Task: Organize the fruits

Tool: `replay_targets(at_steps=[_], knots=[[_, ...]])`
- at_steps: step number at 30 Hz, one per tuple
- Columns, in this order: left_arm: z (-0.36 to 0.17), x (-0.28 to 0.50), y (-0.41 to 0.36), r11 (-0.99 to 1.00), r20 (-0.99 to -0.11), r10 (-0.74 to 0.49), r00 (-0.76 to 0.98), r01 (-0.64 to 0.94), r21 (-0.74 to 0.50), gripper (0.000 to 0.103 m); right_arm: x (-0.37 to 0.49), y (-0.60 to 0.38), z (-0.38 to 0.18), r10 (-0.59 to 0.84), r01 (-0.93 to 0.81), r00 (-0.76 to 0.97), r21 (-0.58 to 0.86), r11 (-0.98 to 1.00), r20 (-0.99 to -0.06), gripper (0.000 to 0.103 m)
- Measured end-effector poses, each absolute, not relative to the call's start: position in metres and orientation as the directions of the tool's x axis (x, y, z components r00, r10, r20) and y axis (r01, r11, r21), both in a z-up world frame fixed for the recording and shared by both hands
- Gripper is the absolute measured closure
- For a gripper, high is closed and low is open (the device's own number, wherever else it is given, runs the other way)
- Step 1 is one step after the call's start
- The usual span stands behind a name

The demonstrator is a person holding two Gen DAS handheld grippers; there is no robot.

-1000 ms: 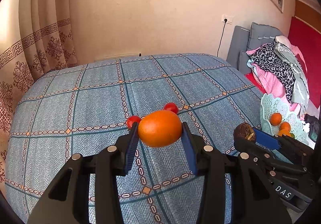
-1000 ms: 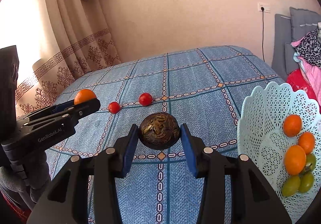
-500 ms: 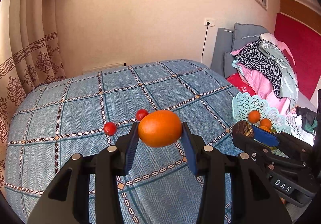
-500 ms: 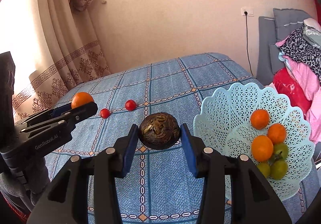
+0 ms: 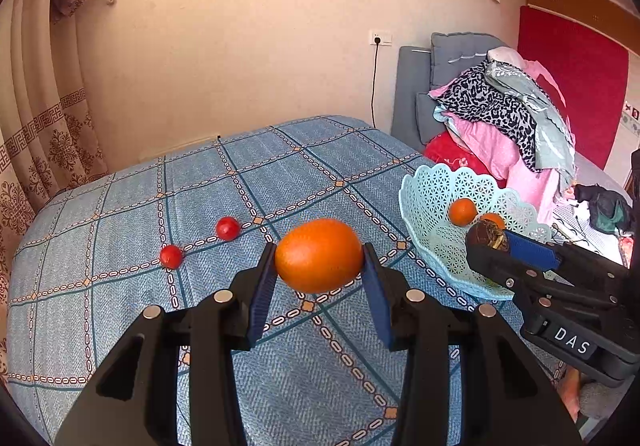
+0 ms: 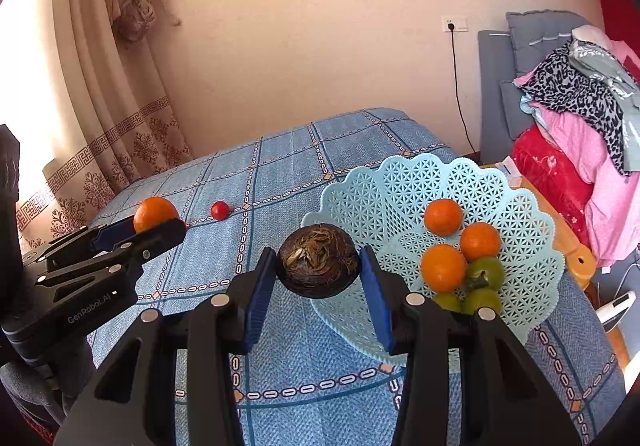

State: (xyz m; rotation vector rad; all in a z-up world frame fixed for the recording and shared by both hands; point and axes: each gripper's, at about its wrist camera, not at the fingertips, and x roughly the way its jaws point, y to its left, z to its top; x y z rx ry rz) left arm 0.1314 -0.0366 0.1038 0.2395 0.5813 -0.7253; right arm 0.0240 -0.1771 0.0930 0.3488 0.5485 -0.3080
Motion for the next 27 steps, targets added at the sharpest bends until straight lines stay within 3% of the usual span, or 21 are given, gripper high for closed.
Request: replay_targets(at_steps=[13, 27], knots=[[0.100, 0.102, -0.068, 0.687, -0.595, -0.564, 0.573, 0.726, 0.048, 0.060, -0.006, -0.211, 0.091, -0.231, 0.420, 0.812, 0.261, 0.869, -0.537, 0.060], [0.095, 0.090, -0.111, 0.637, -0.618, -0.603, 0.504, 0.771, 0.007, 0.060, -0.029, -0.258, 0.078, -0.280, 0.494, 0.796, 0.308, 0.813, -0.536, 0.060]])
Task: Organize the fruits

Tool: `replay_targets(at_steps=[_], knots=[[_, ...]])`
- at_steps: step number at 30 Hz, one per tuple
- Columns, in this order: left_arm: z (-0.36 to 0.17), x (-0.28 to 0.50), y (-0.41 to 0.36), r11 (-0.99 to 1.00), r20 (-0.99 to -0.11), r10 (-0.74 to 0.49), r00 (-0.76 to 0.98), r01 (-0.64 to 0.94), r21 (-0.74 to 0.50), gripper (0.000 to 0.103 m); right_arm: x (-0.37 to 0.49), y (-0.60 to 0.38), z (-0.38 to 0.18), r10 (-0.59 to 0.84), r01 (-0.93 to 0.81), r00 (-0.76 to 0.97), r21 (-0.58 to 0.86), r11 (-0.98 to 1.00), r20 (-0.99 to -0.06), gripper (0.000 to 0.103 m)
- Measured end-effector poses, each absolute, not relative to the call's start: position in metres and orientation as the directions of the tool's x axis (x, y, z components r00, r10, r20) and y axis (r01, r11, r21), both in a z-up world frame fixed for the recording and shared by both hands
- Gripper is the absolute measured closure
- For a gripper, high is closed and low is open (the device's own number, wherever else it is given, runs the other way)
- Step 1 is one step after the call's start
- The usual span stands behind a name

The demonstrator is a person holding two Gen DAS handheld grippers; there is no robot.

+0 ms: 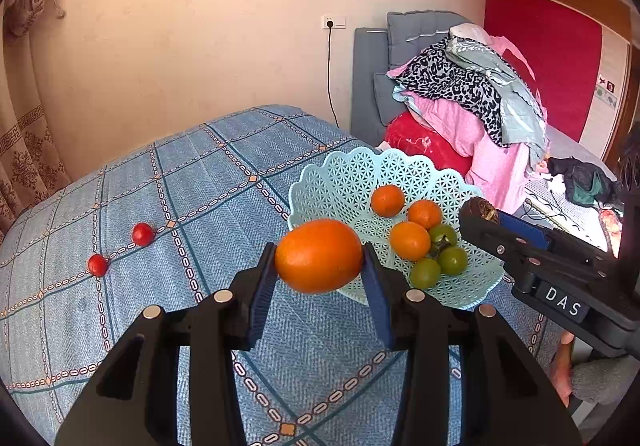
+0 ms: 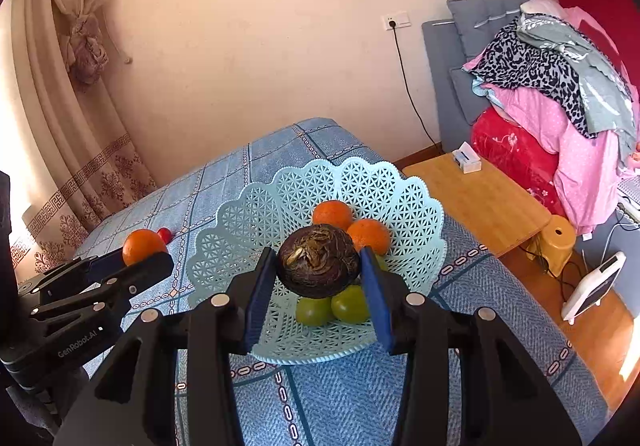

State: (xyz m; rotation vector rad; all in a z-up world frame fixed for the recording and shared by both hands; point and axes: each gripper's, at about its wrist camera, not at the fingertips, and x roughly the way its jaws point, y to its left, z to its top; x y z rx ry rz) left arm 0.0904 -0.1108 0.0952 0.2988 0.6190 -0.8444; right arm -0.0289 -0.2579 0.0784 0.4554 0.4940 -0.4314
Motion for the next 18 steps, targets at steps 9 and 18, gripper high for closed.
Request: replay_targets(at_steps=[9, 18], knots=[[0.085, 0.091, -0.134, 0.606, -0.644, -0.618, 0.451, 0.795, -0.026, 0.060, -0.033, -0.272, 0.074, -0.283, 0.505, 0.795, 0.325, 0.800, -0.537, 0.060], [0.074, 0.092, -0.150, 0.587, -0.658, -0.625, 0.420, 0.809, -0.042, 0.060, -0.033, -0.268, 0.074, -0.302, 0.507, 0.790, 0.292, 0.811, -0.533, 0.060]])
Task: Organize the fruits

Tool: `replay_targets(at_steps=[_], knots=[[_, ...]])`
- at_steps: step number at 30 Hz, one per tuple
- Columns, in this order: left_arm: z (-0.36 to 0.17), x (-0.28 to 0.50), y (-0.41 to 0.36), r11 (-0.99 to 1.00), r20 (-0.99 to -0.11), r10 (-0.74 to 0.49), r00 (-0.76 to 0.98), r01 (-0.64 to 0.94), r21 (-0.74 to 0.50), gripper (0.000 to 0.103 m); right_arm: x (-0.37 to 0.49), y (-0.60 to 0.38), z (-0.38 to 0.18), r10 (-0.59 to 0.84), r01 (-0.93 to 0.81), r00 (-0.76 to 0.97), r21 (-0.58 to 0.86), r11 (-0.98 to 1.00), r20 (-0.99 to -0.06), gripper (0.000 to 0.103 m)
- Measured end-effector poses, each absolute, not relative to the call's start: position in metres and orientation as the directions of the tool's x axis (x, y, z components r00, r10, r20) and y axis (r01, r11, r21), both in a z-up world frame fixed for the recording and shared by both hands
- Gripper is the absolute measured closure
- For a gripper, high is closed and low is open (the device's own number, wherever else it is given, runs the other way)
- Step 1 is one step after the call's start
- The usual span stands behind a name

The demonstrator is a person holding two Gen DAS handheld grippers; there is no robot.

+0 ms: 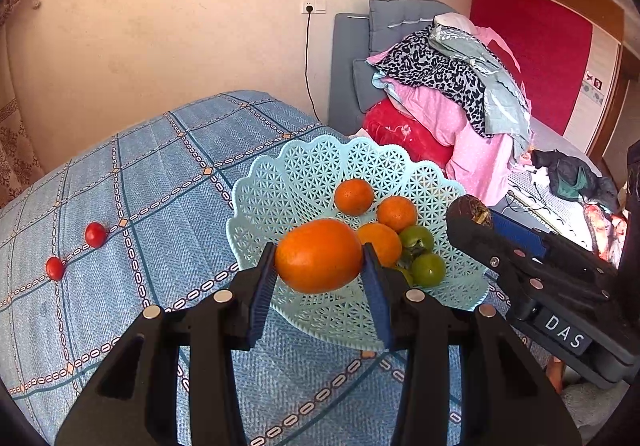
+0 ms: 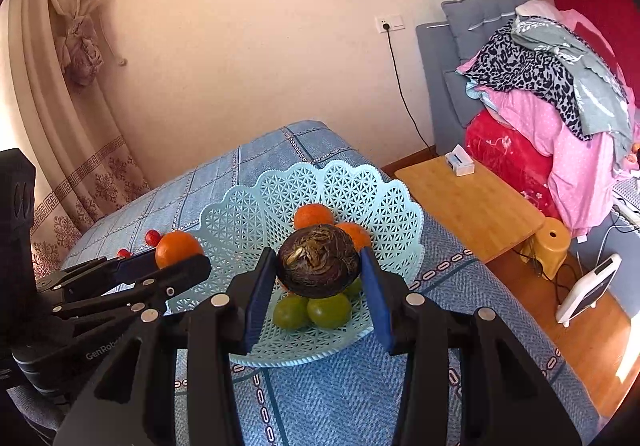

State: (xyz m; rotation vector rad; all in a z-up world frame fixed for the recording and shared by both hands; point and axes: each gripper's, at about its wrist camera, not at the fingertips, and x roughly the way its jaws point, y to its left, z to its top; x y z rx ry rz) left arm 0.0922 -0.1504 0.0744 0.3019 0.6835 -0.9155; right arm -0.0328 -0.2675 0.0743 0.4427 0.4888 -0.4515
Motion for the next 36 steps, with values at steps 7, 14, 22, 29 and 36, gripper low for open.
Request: replay_targets(at_steps=[7, 14, 22, 29, 36], knots=[[0.068, 0.090, -0.153, 0.562, -0.663, -0.636, 0.396, 0.826, -0.045, 0.060, -0.033, -0.269, 0.073, -0.308, 0.517, 0.784, 0.294, 0.804, -0.539, 0.060], [0.069, 0.094, -0.145, 0.570, -0.650, -0.645, 0.401, 0.819, -0.060, 0.045, -0.033, -0.268, 0.074, -0.313, 0.520, 0.782, 0.288, 0.804, -0.539, 0.060], [0.082, 0.099, -0.130, 0.584, -0.620, -0.662, 0.421, 0.808, -0.074, 0.044, -0.030, -0.263, 0.075, -0.311, 0.517, 0.780, 0.281, 0.808, -0.543, 0.060], [0.089, 0.107, -0.120, 0.617, -0.607, -0.653, 0.453, 0.783, -0.080, 0.031, -0.028, -0.261, 0.074, -0.314, 0.522, 0.775, 0.274, 0.808, -0.549, 0.059], [0.090, 0.112, -0.117, 0.637, -0.607, -0.645, 0.465, 0.766, -0.089, 0.019, -0.029, -0.262, 0.077, -0.337, 0.544, 0.770, 0.283, 0.790, -0.541, 0.047]])
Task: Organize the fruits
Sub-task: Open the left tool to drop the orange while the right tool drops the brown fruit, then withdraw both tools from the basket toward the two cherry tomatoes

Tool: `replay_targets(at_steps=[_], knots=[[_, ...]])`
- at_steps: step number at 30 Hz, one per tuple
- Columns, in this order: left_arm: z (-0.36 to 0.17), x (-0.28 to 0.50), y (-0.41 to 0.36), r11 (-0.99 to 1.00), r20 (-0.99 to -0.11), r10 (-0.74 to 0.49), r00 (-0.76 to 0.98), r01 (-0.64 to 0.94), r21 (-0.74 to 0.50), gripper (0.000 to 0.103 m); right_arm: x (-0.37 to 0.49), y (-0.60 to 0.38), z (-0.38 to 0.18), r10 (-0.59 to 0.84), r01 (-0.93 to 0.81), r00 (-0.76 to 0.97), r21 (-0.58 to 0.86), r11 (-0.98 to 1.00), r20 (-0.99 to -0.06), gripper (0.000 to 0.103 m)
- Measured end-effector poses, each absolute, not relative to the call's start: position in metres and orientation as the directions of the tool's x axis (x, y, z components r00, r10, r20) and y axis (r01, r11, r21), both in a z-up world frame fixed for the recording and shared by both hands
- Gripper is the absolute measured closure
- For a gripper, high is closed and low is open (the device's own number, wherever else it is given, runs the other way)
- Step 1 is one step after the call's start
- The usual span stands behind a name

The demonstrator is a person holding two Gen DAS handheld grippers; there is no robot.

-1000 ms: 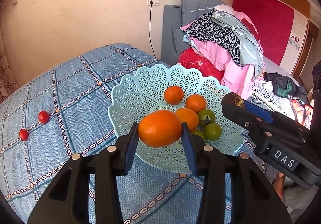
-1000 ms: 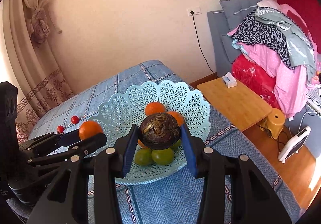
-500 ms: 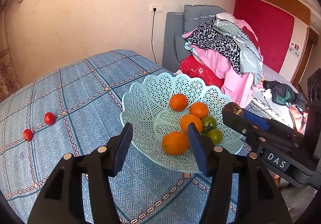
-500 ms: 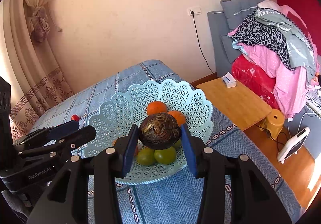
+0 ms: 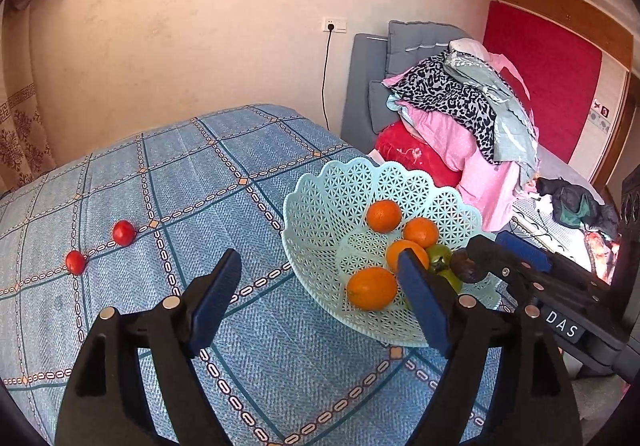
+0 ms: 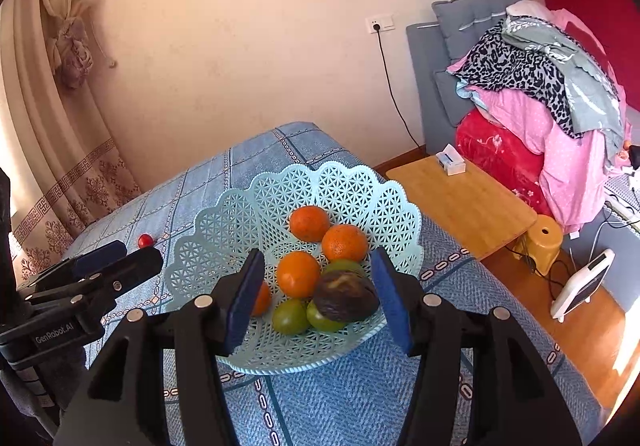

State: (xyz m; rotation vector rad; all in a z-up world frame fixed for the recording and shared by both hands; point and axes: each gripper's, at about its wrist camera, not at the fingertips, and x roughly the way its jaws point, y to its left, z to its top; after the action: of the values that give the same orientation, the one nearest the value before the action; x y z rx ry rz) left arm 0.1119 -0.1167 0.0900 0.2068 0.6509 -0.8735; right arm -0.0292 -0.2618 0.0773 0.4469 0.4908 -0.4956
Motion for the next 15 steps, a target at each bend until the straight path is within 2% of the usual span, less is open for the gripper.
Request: replay_targets(at_steps=[15], knots=[[0.092, 0.120, -0.109, 0.678, -0.602, -0.614, 0.511, 0.731, -0.071, 0.012, -0.023, -0.251, 0.080, -0.317, 0.519, 0.779, 0.273, 0.810, -0.541, 0.047]])
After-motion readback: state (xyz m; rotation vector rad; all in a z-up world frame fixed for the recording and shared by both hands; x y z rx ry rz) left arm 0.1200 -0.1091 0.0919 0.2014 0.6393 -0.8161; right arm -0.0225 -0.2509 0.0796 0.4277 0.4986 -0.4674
